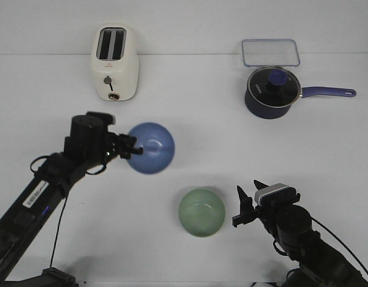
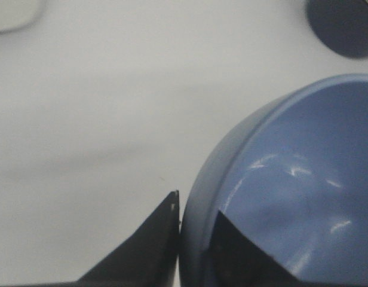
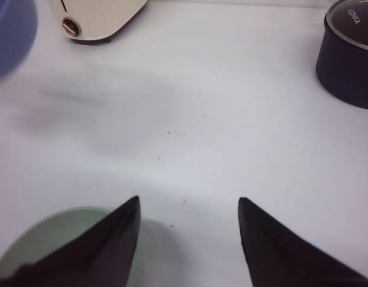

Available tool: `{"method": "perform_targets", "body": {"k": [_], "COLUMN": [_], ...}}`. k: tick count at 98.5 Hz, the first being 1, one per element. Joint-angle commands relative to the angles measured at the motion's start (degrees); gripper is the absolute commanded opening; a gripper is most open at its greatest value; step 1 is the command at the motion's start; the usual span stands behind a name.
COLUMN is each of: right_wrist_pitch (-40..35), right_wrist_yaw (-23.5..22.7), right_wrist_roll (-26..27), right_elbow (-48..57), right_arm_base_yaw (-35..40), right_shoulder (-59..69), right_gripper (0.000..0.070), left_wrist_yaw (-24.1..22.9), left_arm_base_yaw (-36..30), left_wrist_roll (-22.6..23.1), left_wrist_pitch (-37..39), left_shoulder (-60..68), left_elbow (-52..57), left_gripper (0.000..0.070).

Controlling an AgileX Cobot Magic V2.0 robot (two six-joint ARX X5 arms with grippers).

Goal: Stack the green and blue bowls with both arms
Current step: 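Lift the blue bowl and carry it over the green bowl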

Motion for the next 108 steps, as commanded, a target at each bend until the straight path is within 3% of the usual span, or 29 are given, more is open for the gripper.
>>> {"method": "perform_targets", "body": {"k": [1, 13, 28, 58, 63, 70, 75, 88, 108], "right_wrist_pitch": [0.5, 0.5, 0.6, 0.5, 0.5, 0.5, 0.5, 0.5, 0.5], "right_wrist_yaw": [0.3, 0.3, 0.2, 0.2, 0.2, 0.2, 0.2, 0.2, 0.2], "right_wrist_roll": [-0.4, -0.4, -0.4, -0.4, -0.4, -0.4, -0.4, -0.4, -3.1], "right_elbow": [0.2, 0.2, 0.2, 0.2, 0.2, 0.2, 0.2, 0.2, 0.2], "right_arm_base_yaw": [0.6, 0.6, 0.6, 0.6, 0.6, 0.6, 0.6, 0.6, 0.6], "right_shoulder": [0.3, 0.3, 0.3, 0.3, 0.3, 0.3, 0.3, 0.3, -1.8], "right_gripper": [0.0338, 0.0338, 0.0338, 0.0338, 0.0338, 0.0338, 0.0339, 0.0339, 0.0338], "left_wrist_yaw": [0.2, -0.8, -8.1, -8.2, -8.2, -8.2, -8.3, -9.9, -24.3], "left_arm_base_yaw": [-5.1, -15.1, -24.7, -28.8, -28.9, -28.9, -28.8, -28.5, -27.3], "left_wrist_roll": [-3.3, -7.7, -9.3, -11.5, -11.5, -11.4, -11.3, -8.6, -3.4], "left_wrist_pitch": [1.4, 5.3, 9.1, 10.9, 10.9, 10.9, 10.9, 8.8, 0.5], "left_shoulder": [-0.6, -0.9, 2.9, 9.0, 9.0, 8.4, 7.8, 3.6, -11.8], "left_elbow": [-2.7, -7.3, -8.6, -8.6, -8.6, -8.6, -8.6, -8.6, -9.0], "left_gripper": [0.0009, 0.0010, 0.0010, 0.0023, 0.0093, 0.0309, 0.0401, 0.0415, 0.0416]}}
